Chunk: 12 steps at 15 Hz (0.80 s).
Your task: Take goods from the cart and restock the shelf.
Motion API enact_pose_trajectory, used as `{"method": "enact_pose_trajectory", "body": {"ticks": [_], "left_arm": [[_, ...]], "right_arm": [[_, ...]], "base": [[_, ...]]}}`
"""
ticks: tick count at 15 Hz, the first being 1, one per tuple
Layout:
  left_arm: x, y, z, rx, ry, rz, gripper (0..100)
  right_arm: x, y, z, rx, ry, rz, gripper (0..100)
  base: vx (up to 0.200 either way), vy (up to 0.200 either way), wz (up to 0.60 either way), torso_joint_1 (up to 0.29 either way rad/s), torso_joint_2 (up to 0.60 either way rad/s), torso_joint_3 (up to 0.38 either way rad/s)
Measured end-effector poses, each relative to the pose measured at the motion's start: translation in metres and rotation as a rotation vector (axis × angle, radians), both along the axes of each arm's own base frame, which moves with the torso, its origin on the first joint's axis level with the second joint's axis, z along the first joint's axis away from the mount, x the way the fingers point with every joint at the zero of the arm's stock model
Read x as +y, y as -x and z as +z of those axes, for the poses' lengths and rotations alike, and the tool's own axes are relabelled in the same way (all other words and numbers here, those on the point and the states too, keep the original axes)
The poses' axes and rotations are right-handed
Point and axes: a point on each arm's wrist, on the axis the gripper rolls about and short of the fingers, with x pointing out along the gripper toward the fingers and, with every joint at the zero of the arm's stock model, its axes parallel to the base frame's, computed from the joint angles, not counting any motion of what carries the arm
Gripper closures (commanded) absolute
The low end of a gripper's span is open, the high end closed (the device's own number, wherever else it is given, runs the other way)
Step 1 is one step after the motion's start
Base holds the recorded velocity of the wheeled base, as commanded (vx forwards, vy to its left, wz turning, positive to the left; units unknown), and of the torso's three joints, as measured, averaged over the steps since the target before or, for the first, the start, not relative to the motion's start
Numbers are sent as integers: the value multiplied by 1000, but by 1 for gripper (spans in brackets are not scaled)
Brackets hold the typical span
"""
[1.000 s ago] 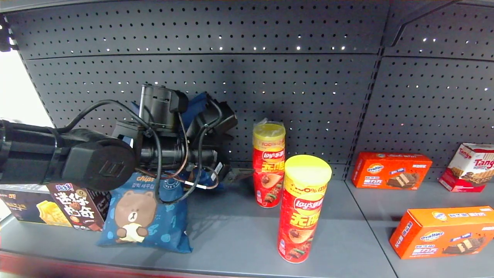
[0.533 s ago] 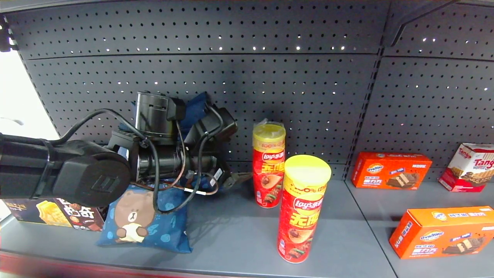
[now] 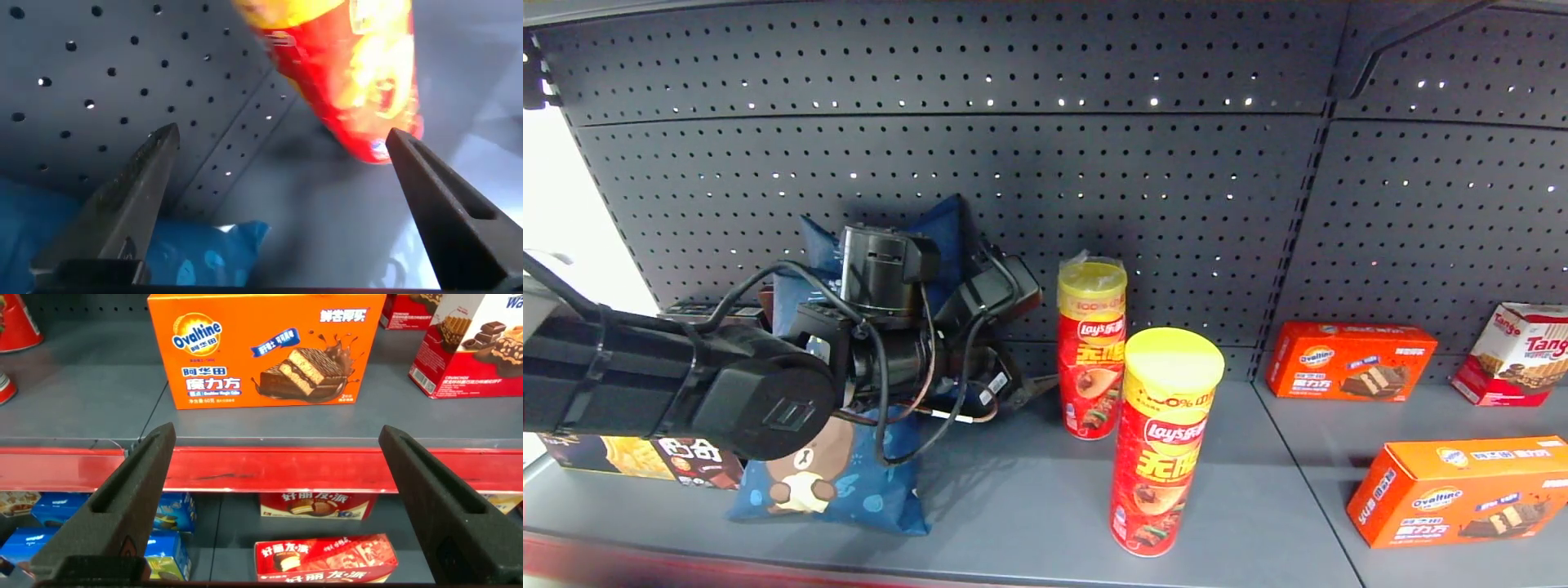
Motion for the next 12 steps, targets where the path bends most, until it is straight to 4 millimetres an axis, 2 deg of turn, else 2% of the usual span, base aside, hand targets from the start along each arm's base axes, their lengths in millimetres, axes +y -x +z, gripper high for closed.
{"method": "enact_pose_trajectory", "body": {"ticks": [6, 12], "left_arm": [[-8, -5, -15, 37, -21, 34, 0], [-14, -19, -15, 37, 8, 91, 0]], "right_arm": [[0, 0, 0, 0, 0, 0, 0], [0, 0, 0, 0, 0, 0, 0]], "base": [[0, 0, 0, 0, 0, 0], [0, 0, 0, 0, 0, 0]]}}
